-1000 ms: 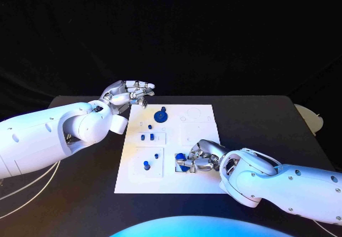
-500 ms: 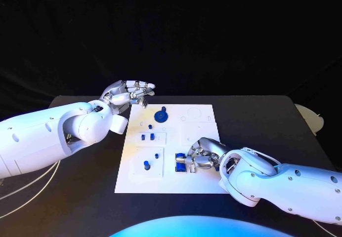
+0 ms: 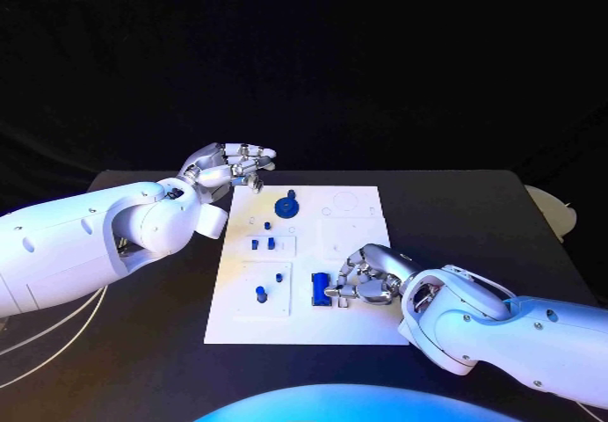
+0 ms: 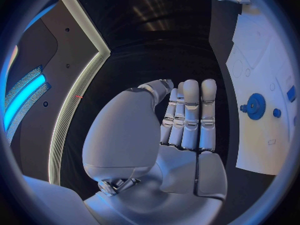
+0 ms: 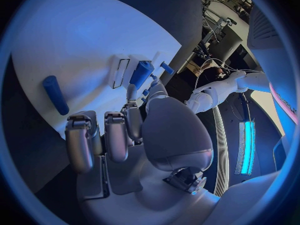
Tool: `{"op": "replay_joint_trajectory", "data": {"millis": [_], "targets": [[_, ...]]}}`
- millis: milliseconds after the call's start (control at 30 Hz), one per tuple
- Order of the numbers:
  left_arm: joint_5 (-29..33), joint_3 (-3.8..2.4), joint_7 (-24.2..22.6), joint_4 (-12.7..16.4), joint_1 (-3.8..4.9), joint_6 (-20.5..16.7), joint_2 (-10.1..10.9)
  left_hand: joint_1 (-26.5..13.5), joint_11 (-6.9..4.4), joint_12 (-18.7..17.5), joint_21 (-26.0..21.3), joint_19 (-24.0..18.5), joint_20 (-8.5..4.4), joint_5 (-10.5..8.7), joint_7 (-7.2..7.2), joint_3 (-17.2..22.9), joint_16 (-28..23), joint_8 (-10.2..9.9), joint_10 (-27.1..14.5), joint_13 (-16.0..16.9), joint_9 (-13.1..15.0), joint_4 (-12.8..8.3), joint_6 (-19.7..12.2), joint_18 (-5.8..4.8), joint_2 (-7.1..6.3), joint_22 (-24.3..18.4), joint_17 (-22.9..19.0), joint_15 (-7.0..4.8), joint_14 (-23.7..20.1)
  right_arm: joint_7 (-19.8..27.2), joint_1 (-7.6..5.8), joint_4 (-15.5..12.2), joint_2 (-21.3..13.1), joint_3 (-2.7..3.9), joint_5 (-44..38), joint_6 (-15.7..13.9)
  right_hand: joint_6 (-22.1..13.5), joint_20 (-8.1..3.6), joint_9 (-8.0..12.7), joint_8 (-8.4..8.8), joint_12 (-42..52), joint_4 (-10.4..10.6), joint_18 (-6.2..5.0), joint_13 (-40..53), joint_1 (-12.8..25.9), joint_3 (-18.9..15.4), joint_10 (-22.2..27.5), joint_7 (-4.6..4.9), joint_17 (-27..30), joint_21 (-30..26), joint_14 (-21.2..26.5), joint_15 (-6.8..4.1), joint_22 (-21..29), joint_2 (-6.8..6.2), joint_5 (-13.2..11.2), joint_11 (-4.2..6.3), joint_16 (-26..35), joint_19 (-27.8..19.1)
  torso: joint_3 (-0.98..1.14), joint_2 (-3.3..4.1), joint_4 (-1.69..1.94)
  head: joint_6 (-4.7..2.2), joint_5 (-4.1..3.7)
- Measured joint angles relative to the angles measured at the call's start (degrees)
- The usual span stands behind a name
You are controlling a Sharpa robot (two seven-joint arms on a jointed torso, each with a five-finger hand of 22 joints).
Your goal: Assemble the parts on the task board
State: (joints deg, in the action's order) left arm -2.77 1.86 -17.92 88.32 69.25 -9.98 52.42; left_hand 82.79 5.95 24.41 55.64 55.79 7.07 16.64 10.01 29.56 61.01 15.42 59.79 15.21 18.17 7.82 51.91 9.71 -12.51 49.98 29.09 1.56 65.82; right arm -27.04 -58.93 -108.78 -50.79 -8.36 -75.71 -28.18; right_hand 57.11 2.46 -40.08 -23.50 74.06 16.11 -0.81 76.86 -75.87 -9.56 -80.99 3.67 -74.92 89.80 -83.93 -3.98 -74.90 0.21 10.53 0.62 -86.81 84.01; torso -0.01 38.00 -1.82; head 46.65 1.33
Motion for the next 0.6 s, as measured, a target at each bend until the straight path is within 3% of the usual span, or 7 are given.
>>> {"op": "replay_joint_trajectory", "data": {"millis": [267,600], "targets": [[0.0,0.0,0.01,-0.05,0.0,0.0,-0.07,0.0,0.0,0.0,0.0,0.0,0.0,0.0,0.0,0.0,0.0,0.0,0.0,0.0,0.0,0.0,0.0,0.0,0.0,0.0,0.0,0.0,0.0,1.4,0.13,-0.41,0.06,-0.07,-0.37,2.32,1.04,0.0,0.22,0.0,1.47,-0.17,0.0,6.9,-4.94,-0.17,-0.44,-0.62,0.0,0.0,-0.07,-0.06,-0.05,0.31,-3.59,-0.39,-0.34,0.0,0.0,-0.02,-0.04,0.08,-0.07],[0.0,0.0,0.02,-0.09,0.0,0.0,-0.14,0.0,0.0,0.0,0.0,0.0,0.0,0.0,0.0,0.0,0.0,0.0,0.0,-0.01,0.0,0.0,0.0,0.0,0.0,0.0,0.0,0.0,0.0,1.52,0.28,0.64,1.25,-0.12,-1.34,3.89,1.23,-0.12,0.27,0.0,1.77,0.0,0.0,7.25,-5.3,-0.33,-0.5,-0.79,0.01,-0.01,-0.23,-0.22,-0.04,0.67,-3.67,-0.33,-0.34,-0.13,-0.08,-0.02,0.09,0.13,-0.23]]}}
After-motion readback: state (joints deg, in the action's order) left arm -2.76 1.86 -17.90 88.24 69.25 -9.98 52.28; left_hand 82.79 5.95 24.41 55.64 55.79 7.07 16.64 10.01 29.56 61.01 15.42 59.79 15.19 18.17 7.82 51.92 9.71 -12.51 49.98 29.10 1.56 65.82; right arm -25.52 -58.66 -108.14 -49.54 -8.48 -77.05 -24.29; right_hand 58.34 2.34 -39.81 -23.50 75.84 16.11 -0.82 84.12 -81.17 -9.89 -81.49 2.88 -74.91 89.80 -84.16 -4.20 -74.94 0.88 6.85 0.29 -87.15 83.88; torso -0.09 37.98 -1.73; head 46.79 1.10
